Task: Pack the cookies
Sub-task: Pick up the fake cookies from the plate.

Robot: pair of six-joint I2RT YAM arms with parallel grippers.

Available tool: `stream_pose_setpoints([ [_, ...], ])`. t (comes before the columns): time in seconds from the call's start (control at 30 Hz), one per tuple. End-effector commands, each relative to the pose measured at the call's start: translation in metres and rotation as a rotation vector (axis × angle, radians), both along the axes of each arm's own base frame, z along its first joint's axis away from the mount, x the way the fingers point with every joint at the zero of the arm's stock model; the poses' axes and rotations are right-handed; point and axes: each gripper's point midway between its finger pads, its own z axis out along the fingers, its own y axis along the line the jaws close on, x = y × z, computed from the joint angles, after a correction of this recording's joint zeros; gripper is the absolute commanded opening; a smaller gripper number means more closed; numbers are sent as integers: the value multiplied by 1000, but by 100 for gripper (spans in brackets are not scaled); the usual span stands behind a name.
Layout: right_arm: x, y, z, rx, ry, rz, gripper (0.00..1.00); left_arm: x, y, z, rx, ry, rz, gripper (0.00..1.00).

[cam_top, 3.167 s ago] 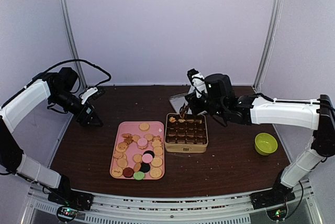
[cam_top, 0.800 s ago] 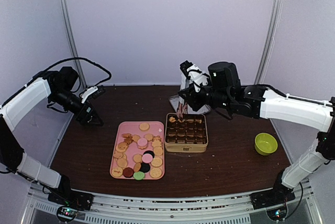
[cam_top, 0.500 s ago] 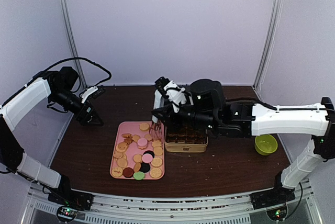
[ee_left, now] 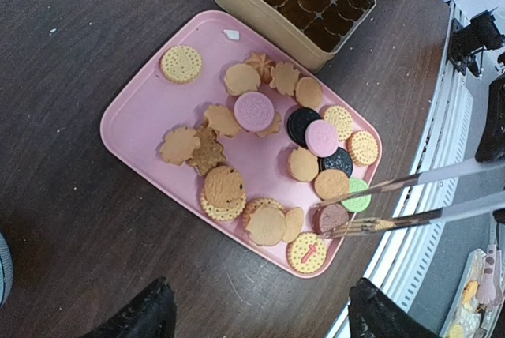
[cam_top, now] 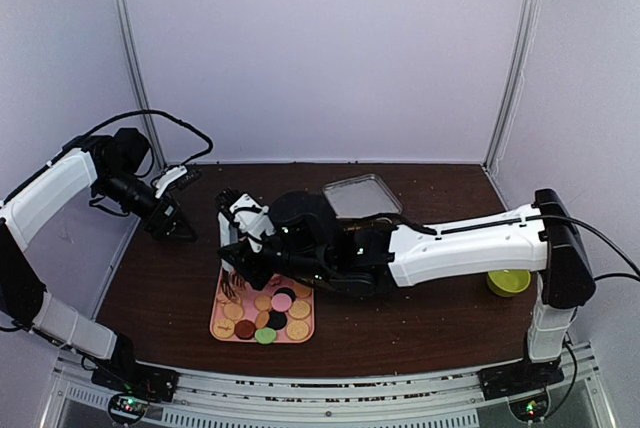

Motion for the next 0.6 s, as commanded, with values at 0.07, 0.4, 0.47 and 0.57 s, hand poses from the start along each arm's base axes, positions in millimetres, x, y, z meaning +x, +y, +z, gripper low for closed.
stream_pose_setpoints([
  [0.07, -2, 25, 23, 90, -3, 26, 35, -1, 0, 6, -17, -19, -11, 78],
  [0.4, 6, 40, -13, 33, -5, 15, 40, -1, 0, 5, -15, -18, -13, 78],
  [0.47, 8, 42, -18, 19, -9, 8, 39, -1, 0, 5, -15, -16, -13, 77],
  [0.57, 8, 42, -21, 7, -6, 6, 39, -1, 0, 5, -15, -18, -15, 77],
])
